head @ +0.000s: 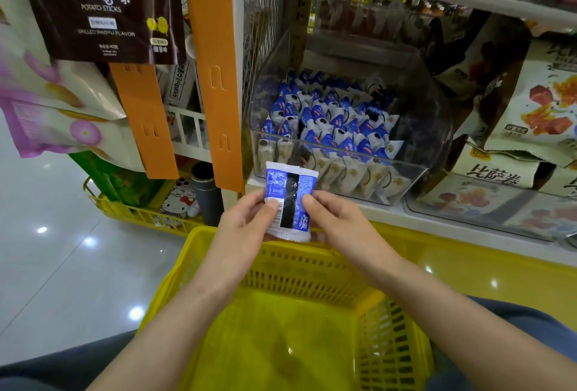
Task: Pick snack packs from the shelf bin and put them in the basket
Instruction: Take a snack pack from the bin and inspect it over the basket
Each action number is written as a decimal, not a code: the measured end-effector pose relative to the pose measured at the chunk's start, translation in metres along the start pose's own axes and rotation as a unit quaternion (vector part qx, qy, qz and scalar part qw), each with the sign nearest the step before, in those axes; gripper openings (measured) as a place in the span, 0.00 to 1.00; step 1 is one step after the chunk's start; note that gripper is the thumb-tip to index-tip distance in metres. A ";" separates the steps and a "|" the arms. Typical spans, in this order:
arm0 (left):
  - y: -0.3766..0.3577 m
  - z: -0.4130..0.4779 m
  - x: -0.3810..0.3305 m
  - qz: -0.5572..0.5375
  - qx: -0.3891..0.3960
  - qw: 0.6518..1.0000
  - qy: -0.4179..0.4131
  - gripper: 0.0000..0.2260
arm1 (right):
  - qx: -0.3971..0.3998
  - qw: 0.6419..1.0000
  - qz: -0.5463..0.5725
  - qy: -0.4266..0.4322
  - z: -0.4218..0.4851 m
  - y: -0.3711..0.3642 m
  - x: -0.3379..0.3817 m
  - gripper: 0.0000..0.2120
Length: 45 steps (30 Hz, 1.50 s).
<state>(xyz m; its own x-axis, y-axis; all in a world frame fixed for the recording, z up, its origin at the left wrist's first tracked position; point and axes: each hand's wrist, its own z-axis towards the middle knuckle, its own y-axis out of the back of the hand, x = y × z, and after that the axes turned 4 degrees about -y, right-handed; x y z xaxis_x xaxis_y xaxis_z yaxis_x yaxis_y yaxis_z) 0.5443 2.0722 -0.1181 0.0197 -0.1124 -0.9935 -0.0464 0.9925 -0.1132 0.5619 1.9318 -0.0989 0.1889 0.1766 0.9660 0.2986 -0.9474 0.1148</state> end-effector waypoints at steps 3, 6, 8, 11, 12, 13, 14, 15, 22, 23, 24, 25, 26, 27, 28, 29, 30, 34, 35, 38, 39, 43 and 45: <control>-0.001 -0.002 0.006 0.160 -0.042 0.982 -0.096 0.15 | -0.002 0.996 0.080 -0.031 -0.001 -0.003 -0.001 0.11; -0.001 -0.006 0.009 0.281 -0.022 0.944 -0.170 0.19 | -0.030 0.993 0.109 -0.044 0.000 -0.005 -0.003 0.08; 0.001 -0.006 0.011 0.306 -0.014 0.936 -0.175 0.18 | -0.037 0.992 0.105 -0.050 0.000 -0.005 -0.005 0.08; 0.006 -0.002 0.011 0.324 -0.015 0.928 -0.182 0.15 | -0.029 0.993 0.102 -0.046 -0.002 -0.006 -0.006 0.11; 0.007 -0.002 0.011 0.330 -0.009 0.925 -0.186 0.15 | -0.029 0.994 0.097 -0.043 -0.002 -0.006 -0.007 0.12; 0.007 -0.003 0.011 0.336 0.000 0.922 -0.190 0.15 | -0.030 0.994 0.093 -0.042 -0.003 -0.006 -0.007 0.13; 0.007 -0.004 0.012 0.340 0.009 0.921 -0.191 0.14 | -0.029 0.995 0.090 -0.041 -0.003 -0.006 -0.007 0.13; 0.007 -0.004 0.013 0.341 0.016 0.921 -0.189 0.13 | -0.026 0.995 0.091 -0.041 -0.003 -0.005 -0.007 0.13; 0.010 -0.003 0.013 0.347 0.037 0.919 -0.185 0.14 | -0.007 0.997 0.070 -0.038 -0.003 -0.007 -0.011 0.11; 0.011 -0.003 0.012 0.358 0.045 0.913 -0.189 0.13 | -0.012 0.997 0.064 -0.036 -0.003 -0.008 -0.012 0.13; 0.011 -0.004 0.012 0.370 0.052 0.908 -0.191 0.11 | -0.017 0.998 0.055 -0.033 -0.002 -0.009 -0.014 0.14; 0.010 -0.005 0.011 0.382 0.054 0.903 -0.190 0.10 | -0.023 0.998 0.044 -0.027 -0.002 -0.010 -0.015 0.14; 0.010 -0.007 0.010 0.396 0.053 0.898 -0.185 0.10 | -0.029 0.999 0.032 -0.021 -0.001 -0.011 -0.017 0.13; 0.009 -0.007 0.009 0.415 0.050 0.891 -0.177 0.11 | -0.037 0.999 0.019 -0.017 -0.001 -0.012 -0.018 0.13; 0.008 -0.008 0.008 0.439 0.046 0.882 -0.166 0.11 | -0.044 0.999 0.007 -0.015 0.000 -0.013 -0.020 0.13; 0.007 -0.009 0.007 0.464 0.042 0.871 -0.158 0.12 | -0.048 0.999 -0.005 -0.015 0.000 -0.014 -0.021 0.13; 0.006 -0.010 0.006 0.486 0.038 0.859 -0.153 0.12 | -0.050 0.998 -0.019 -0.013 0.000 -0.014 -0.022 0.13; 0.008 -0.010 0.003 0.538 0.024 0.824 -0.176 0.11 | -0.048 0.992 -0.112 0.019 -0.003 -0.014 -0.025 0.13; 0.009 -0.010 0.003 0.546 0.022 0.817 -0.183 0.11 | -0.049 0.990 -0.131 0.029 -0.004 -0.014 -0.025 0.13; 0.010 -0.009 0.005 0.544 0.014 0.817 -0.190 0.10 | -0.048 0.980 -0.185 0.059 -0.005 -0.014 -0.026 0.13; 0.011 -0.009 0.006 0.531 0.011 0.826 -0.190 0.09 | -0.047 0.976 -0.201 0.068 -0.005 -0.014 -0.026 0.14; 0.010 -0.008 0.009 0.466 -0.006 0.864 -0.188 0.05 | -0.043 0.966 -0.237 0.093 -0.005 -0.012 -0.027 0.15; 0.008 -0.008 0.010 0.433 -0.008 0.880 -0.192 0.03 | -0.045 0.960 -0.254 0.108 -0.005 -0.011 -0.028 0.15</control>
<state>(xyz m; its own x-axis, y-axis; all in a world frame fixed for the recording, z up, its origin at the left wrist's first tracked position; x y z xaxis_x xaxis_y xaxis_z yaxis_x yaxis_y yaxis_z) 0.5359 2.0788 -0.1293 0.3061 0.7149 -0.6287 -0.2251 0.6960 0.6818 0.5491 1.9363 -0.1258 -0.1615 0.5724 0.8039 0.2171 -0.7741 0.5947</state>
